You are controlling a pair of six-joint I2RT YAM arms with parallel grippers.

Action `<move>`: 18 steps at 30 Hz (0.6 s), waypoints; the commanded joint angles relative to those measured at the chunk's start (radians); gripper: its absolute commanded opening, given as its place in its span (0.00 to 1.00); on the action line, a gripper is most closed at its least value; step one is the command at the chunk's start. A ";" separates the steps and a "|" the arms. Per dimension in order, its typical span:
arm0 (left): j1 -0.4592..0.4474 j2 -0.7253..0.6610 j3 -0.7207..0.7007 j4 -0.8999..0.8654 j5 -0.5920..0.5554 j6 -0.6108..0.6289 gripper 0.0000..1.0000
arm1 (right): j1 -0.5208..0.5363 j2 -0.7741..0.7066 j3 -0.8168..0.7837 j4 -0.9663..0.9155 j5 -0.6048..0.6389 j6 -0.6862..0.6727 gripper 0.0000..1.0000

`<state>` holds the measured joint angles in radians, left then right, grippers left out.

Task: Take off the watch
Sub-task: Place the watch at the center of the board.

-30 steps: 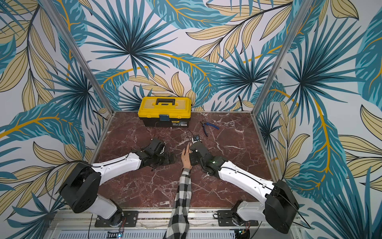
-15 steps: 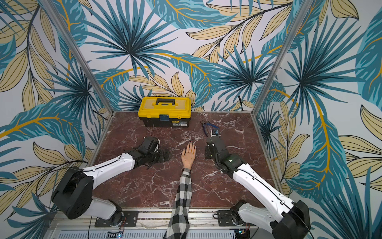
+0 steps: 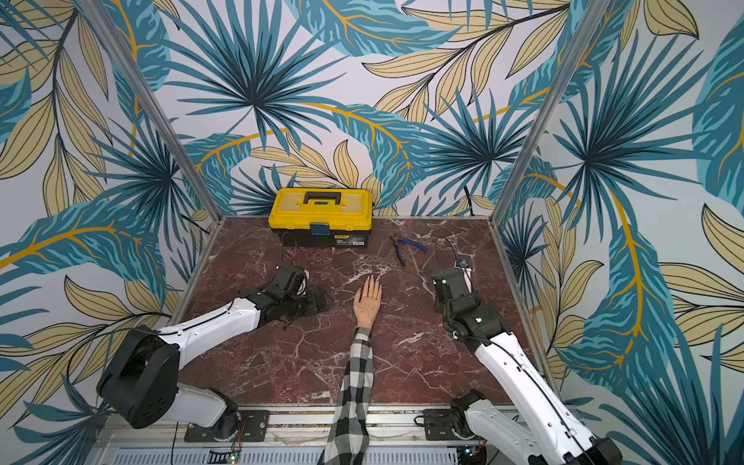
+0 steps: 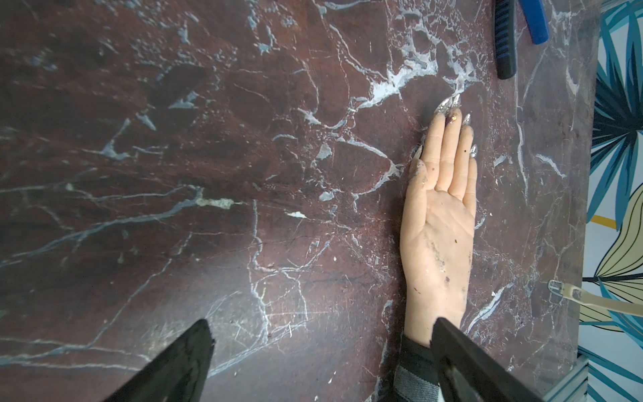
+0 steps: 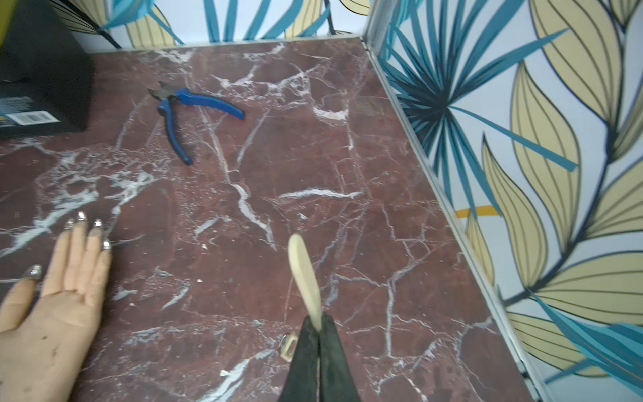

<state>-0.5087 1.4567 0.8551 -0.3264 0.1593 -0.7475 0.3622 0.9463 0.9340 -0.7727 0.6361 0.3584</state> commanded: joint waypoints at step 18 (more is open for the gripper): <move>0.004 0.017 -0.035 0.043 0.016 0.016 0.99 | 0.141 0.669 0.241 -0.015 -0.027 0.024 0.00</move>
<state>-0.5087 1.4723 0.8398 -0.3080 0.1699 -0.7322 0.4801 1.5715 1.1374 -0.8089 0.6186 0.3401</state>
